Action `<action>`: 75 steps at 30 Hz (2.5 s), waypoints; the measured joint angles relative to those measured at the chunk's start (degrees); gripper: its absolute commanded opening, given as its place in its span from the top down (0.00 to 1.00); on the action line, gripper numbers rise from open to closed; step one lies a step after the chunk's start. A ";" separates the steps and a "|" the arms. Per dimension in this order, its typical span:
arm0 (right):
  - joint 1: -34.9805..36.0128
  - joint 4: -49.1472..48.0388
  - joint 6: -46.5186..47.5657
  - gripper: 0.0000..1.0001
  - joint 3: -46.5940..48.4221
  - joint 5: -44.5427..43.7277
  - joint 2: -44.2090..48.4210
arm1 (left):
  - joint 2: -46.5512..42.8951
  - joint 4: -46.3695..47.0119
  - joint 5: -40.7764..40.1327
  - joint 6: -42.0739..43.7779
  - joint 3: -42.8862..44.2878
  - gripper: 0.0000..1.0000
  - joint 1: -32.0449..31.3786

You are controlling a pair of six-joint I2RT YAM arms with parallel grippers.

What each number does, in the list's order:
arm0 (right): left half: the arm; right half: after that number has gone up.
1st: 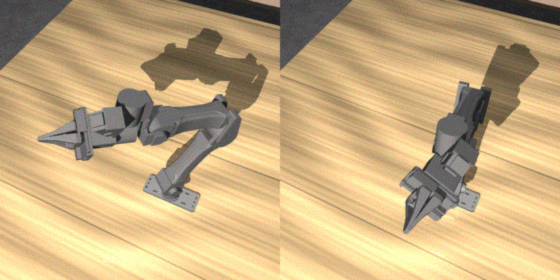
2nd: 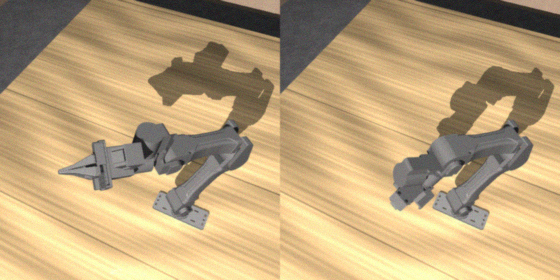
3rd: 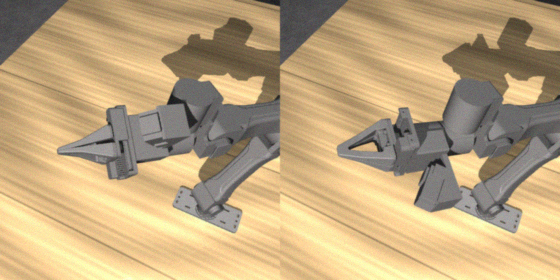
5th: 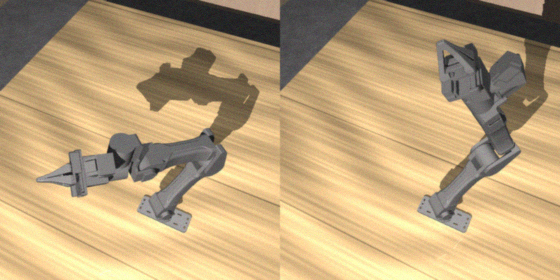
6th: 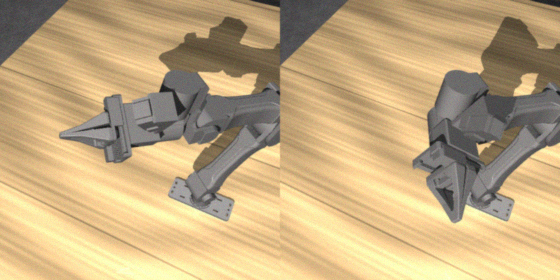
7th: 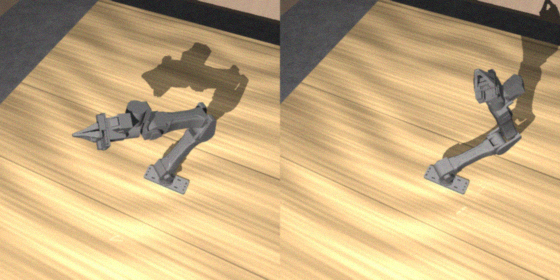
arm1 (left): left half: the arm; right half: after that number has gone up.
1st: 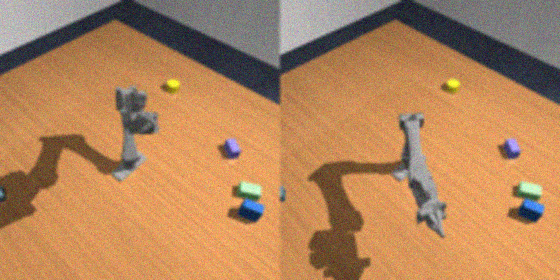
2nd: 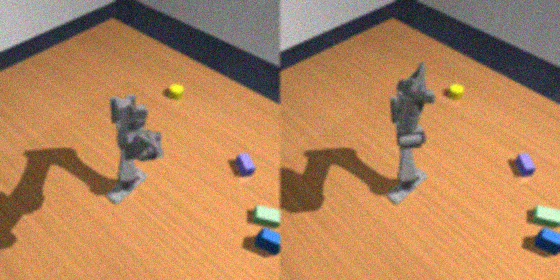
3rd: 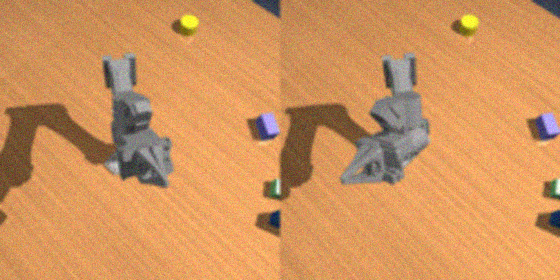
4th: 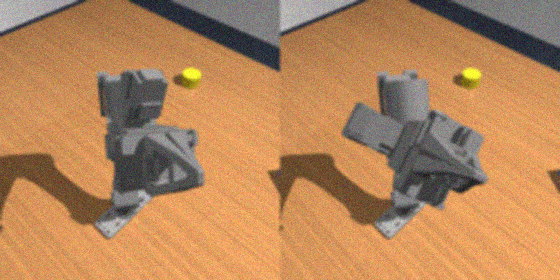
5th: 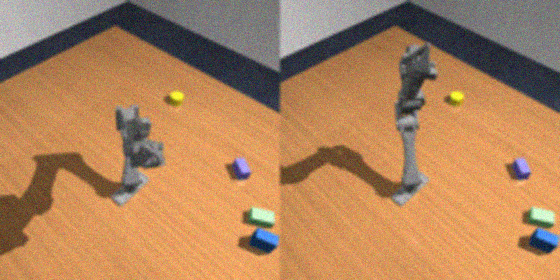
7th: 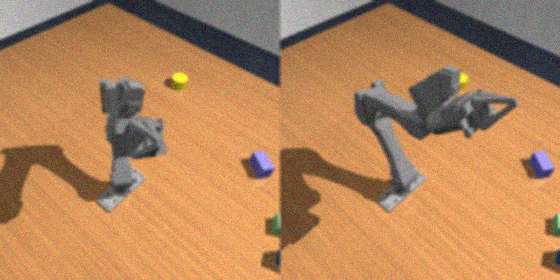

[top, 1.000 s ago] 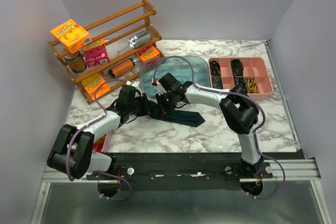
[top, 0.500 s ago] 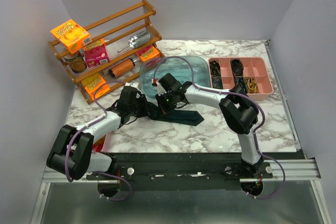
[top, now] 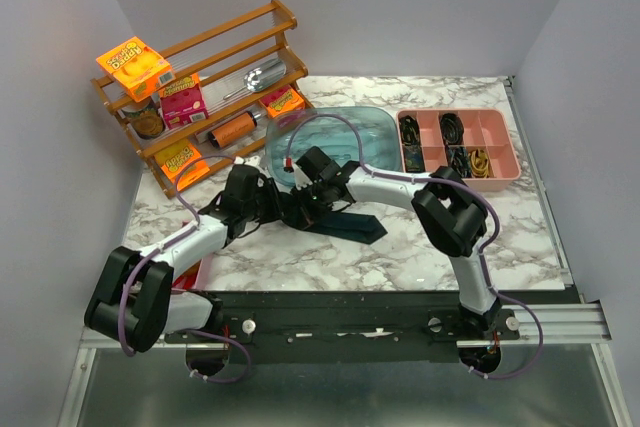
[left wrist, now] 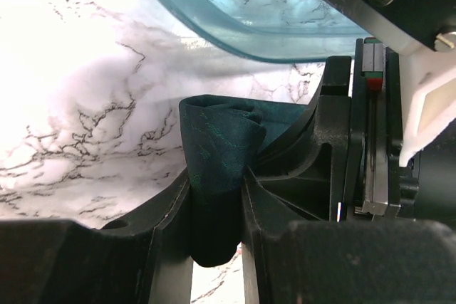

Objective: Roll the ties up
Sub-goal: Roll the tie at the center of the board.

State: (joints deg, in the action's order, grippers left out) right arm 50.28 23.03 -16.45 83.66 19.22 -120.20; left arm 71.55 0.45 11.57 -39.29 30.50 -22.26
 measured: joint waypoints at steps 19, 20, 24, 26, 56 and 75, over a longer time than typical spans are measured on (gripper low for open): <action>1.64 1.27 0.09 1.00 -2.47 -0.52 3.65 | -1.42 -5.92 -1.99 1.90 0.24 0.70 -0.37; 1.64 1.51 0.09 0.99 -2.14 -0.85 3.93 | -1.44 -6.49 -2.34 2.23 0.55 0.70 -0.37; 1.64 1.77 0.07 1.00 0.26 -2.05 4.20 | -1.53 -7.72 -3.32 3.06 0.90 0.70 -0.39; 1.64 2.01 0.04 0.99 1.55 -2.27 4.09 | -1.60 -8.39 -3.65 3.28 0.90 0.70 -0.52; 1.62 2.38 -0.90 0.99 6.25 -3.54 -2.73 | 2.05 -17.42 -17.25 4.17 8.52 0.73 -10.54; -0.33 2.23 -2.93 0.99 -0.96 -7.45 8.00 | 6.49 -25.83 -31.15 4.79 15.06 0.74 -16.87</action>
State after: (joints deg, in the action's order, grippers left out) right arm 49.95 25.26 -19.38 82.70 11.77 -112.20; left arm 78.04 -25.39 -19.57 -34.50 45.56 -39.13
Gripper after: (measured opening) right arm 0.007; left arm 0.341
